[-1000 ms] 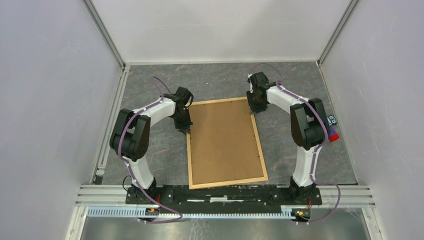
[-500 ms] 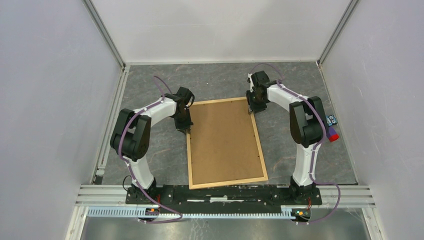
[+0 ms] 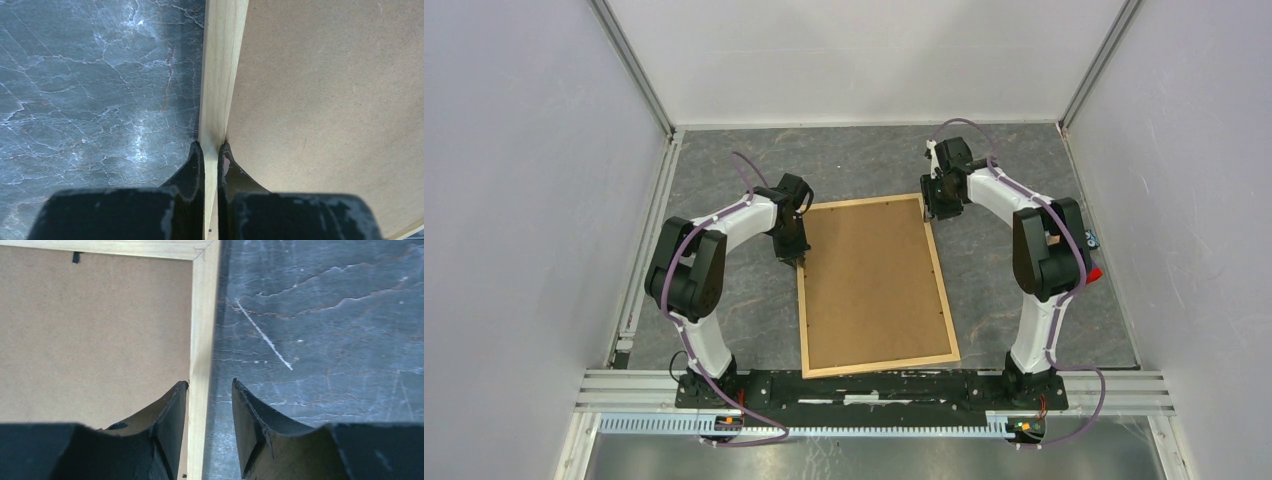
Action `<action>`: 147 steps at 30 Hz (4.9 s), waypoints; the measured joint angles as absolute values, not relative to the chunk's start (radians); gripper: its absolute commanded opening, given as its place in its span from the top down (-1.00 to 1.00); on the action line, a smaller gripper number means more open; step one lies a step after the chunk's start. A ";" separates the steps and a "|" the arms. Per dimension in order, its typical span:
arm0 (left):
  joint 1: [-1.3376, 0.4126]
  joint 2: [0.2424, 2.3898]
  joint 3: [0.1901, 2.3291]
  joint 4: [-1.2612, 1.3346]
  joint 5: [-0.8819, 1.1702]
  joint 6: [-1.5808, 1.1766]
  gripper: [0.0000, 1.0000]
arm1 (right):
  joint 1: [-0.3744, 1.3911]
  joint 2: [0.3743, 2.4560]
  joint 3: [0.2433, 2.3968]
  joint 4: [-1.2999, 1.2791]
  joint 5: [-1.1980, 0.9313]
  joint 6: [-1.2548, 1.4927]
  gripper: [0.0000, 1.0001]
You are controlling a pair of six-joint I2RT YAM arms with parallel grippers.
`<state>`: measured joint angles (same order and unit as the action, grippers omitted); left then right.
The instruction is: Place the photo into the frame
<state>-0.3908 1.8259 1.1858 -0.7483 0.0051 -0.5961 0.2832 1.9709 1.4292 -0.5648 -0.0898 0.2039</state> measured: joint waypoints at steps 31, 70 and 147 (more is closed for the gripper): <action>-0.392 1.827 1.187 -0.750 0.002 -0.596 0.96 | 0.294 1.997 1.429 -0.585 -0.048 0.186 0.21; -0.396 1.832 1.195 -0.759 -0.002 -0.596 0.96 | 0.297 2.001 1.423 -0.588 -0.072 0.203 0.02; -0.404 1.834 1.198 -0.762 -0.017 -0.596 0.95 | 0.341 2.032 1.489 -0.647 0.067 0.178 0.18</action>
<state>-0.4038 1.8339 1.1984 -0.7624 -0.0174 -0.5957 0.3412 2.0319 1.4891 -0.6472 0.0673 0.1783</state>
